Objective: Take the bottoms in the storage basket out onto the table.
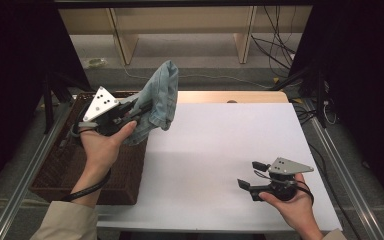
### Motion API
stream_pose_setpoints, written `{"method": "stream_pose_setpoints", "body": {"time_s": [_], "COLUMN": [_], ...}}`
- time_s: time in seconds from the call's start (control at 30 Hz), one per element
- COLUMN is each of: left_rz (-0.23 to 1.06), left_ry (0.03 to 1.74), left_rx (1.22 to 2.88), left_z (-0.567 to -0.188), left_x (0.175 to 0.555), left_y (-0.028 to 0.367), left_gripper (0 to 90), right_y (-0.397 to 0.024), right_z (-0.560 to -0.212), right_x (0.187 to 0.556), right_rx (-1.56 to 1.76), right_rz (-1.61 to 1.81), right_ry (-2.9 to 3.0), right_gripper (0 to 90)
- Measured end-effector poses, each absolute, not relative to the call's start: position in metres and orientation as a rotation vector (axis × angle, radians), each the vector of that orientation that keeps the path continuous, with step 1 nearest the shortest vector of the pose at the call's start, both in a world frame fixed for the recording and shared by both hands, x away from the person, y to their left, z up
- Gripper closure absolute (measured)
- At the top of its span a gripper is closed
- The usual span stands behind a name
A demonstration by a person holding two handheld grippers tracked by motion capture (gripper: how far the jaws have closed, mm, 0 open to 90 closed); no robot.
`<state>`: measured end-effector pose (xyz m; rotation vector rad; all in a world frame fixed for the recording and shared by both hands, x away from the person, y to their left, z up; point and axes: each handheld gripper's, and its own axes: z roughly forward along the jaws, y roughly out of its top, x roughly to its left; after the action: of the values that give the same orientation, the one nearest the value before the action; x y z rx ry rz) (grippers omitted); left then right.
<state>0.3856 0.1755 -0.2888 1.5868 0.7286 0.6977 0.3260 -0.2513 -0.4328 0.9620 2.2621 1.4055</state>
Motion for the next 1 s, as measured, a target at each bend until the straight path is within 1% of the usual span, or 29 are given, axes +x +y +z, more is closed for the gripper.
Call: {"method": "stream_pose_setpoints", "body": {"time_s": [1.0], "left_rz": [0.649], "left_ry": [0.677], "left_rx": [1.623], "left_z": [-0.298], "left_x": [0.382], "left_y": [0.151], "left_gripper": [74.0], "right_y": [-0.252], "right_z": [-0.432], "right_x": [0.326], "right_rx": [0.958], "right_rz": [1.409], "right_ry": [2.252], "right_gripper": [19.6]}}
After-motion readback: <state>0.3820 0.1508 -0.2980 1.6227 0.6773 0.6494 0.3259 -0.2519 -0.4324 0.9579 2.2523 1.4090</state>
